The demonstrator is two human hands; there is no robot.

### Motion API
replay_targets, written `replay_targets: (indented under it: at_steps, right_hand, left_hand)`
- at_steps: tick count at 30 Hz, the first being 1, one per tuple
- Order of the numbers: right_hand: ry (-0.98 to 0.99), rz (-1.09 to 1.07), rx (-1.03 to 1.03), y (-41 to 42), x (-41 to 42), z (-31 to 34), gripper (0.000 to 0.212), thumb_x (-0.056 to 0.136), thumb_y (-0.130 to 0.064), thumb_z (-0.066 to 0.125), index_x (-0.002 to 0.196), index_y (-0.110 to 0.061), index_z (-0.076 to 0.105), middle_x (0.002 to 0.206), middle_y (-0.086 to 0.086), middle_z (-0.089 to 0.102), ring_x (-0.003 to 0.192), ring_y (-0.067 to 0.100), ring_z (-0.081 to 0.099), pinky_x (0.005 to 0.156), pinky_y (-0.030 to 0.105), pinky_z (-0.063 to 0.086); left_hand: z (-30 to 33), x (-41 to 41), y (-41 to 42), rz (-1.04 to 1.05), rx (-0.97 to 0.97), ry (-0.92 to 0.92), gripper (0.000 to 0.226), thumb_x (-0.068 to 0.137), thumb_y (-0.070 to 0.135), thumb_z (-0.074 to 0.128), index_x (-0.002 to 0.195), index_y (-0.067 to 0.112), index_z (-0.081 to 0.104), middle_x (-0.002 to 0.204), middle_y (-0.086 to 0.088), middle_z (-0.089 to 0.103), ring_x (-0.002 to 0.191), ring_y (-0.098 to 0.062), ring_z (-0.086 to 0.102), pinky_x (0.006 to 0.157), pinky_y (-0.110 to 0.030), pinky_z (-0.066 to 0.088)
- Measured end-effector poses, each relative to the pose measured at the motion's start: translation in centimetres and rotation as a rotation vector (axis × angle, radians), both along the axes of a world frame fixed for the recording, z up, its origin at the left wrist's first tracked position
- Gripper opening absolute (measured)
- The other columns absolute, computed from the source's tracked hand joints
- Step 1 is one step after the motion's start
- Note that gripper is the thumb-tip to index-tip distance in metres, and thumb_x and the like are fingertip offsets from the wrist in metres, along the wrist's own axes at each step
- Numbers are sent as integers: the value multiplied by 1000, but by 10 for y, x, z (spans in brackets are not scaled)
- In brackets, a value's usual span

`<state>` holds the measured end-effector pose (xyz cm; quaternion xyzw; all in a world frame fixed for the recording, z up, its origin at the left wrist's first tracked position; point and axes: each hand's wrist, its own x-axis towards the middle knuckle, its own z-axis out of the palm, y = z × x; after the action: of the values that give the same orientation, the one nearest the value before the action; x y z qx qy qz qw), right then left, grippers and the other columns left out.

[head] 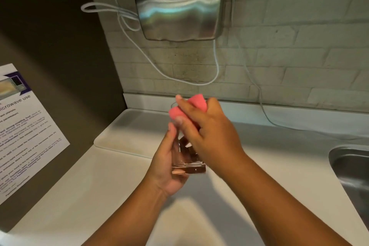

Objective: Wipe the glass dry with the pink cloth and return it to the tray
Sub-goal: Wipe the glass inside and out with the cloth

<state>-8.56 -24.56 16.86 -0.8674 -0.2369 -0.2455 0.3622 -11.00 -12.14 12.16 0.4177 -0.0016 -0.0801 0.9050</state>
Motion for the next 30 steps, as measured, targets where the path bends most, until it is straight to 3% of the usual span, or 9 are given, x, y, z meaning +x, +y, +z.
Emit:
replay_targets:
  at_steps: [3, 6, 8, 14, 18, 21, 24, 26, 30]
  right_hand:
    - [108, -18, 193, -4, 23, 3, 46, 100, -64, 42, 145, -58, 44, 109, -14, 44, 92, -4, 52, 76, 13, 43]
    - [251, 37, 346, -2, 23, -5, 46, 102, -63, 42, 147, -55, 45, 128, -11, 48, 105, -21, 43, 79, -1, 34]
    - [241, 101, 362, 5, 7, -17, 45, 103, -58, 43, 148, -52, 46, 118, -11, 51, 102, -26, 45, 78, -4, 35]
    - [134, 100, 192, 12, -24, -24, 45, 103, -54, 45, 147, -58, 40, 106, -14, 44, 93, 1, 53, 71, 13, 46]
    - [-34, 58, -51, 20, -30, -14, 49, 102, -54, 45, 150, -50, 41, 101, -11, 35, 81, 12, 51, 65, 23, 49]
    - [19, 32, 18, 13, -12, -3, 49, 102, -56, 45, 150, -54, 40, 106, -6, 40, 86, 18, 57, 73, 36, 55]
    - [91, 27, 131, 7, 7, 1, 48, 102, -56, 45, 150, -58, 36, 112, -10, 42, 91, 12, 58, 78, 37, 56]
    - [96, 40, 182, 8, 12, 0, 47, 103, -54, 45, 149, -57, 37, 110, -13, 43, 91, 4, 56, 78, 27, 55]
    - [203, 59, 369, 9, 17, 1, 46, 104, -53, 45, 150, -51, 41, 120, -16, 47, 107, -13, 47, 81, -5, 34]
  left_hand:
    - [2, -2, 0, -31, -30, -33, 70, 90, 64, 59, 151, 31, 55, 115, -17, 67, 82, -33, 72, 61, -43, 62]
    - [6, 3, 6, -4, -48, -48, 71, 87, 65, 64, 150, 32, 58, 120, -19, 67, 92, -34, 71, 75, -45, 60]
    - [8, 7, 12, 34, -56, -55, 71, 88, 64, 62, 151, 32, 56, 134, -17, 73, 108, -35, 75, 82, -48, 63]
    - [8, 7, 21, 75, 6, 7, 78, 87, 67, 62, 151, 21, 58, 141, -16, 70, 124, -30, 71, 88, -42, 63]
    - [3, 6, 19, 74, 78, -17, 58, 84, 67, 60, 109, 21, 85, 103, -8, 83, 99, -21, 80, 78, -33, 65]
    - [2, 1, 11, 46, 97, -28, 54, 87, 64, 58, 117, 28, 83, 114, -6, 82, 101, -22, 79, 74, -38, 65]
    - [4, -2, 5, 40, 56, -36, 64, 87, 63, 61, 144, 34, 64, 138, -21, 63, 120, -40, 60, 84, -50, 56]
    - [4, -2, 3, 36, 44, -33, 68, 88, 63, 60, 150, 35, 57, 145, -28, 57, 126, -44, 51, 88, -52, 51]
    - [7, -2, 5, -13, 6, -46, 78, 84, 63, 68, 153, 29, 55, 130, -19, 71, 113, -38, 66, 88, -49, 53]
